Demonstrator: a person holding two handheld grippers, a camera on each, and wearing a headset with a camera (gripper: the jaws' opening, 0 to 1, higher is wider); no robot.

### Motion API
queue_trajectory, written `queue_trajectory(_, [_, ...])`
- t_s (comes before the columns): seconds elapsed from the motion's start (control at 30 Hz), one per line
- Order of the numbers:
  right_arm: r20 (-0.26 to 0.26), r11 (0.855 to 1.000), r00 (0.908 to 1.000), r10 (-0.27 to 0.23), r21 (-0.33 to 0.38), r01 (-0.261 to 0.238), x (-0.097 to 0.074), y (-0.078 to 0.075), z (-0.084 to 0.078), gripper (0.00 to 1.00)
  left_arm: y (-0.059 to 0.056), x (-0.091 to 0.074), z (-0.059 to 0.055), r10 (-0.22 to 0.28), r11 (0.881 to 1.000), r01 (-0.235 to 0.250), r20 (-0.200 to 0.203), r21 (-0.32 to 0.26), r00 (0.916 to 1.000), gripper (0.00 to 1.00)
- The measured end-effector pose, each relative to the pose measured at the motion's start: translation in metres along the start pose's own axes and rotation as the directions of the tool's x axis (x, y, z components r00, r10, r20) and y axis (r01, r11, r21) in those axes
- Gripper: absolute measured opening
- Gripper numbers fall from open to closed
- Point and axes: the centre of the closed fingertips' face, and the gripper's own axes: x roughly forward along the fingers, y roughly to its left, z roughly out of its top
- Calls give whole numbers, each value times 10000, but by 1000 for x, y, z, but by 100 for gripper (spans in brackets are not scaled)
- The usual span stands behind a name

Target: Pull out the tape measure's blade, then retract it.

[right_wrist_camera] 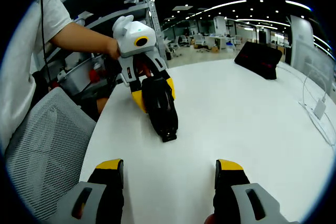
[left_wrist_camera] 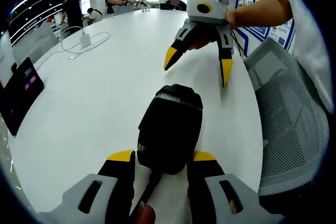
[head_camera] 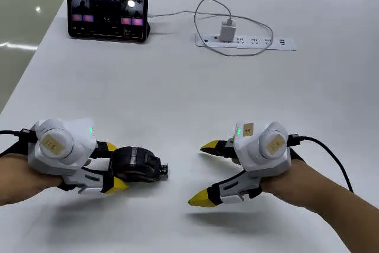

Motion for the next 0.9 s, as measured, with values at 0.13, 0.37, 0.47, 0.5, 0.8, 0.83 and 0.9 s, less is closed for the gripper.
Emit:
queue_trajectory(0.13, [31,10000,10000,39,-29,-39,2,0,2,69,1,2,1,-42,10000,42,-1,71,10000,32])
queue_trajectory(0.37, [15,9996,10000,79,-263,-79,7,1,3,66,-2,3,1,-100,9997,102,-68,212,9999,29])
queue_trajectory(0.47, [49,9994,9999,133,-327,-131,10,2,4,64,-1,4,1,-102,9995,104,-72,311,9999,29])
queue_trajectory(0.5, [53,9993,9999,146,-349,-144,10,2,5,63,-2,4,1,-98,9994,101,-74,334,9999,29])
queue_trajectory(0.8, [61,9978,9997,250,-613,-245,19,3,8,56,-1,4,0,-131,9993,136,-137,357,9998,28])
queue_trajectory(0.83, [69,9978,9996,264,-617,-259,20,3,8,54,-1,4,0,-135,9992,140,-153,371,9998,28])
queue_trajectory(0.9, [70,9974,9995,321,-655,-316,24,3,9,53,-2,4,0,-155,9990,163,-187,415,9997,28])
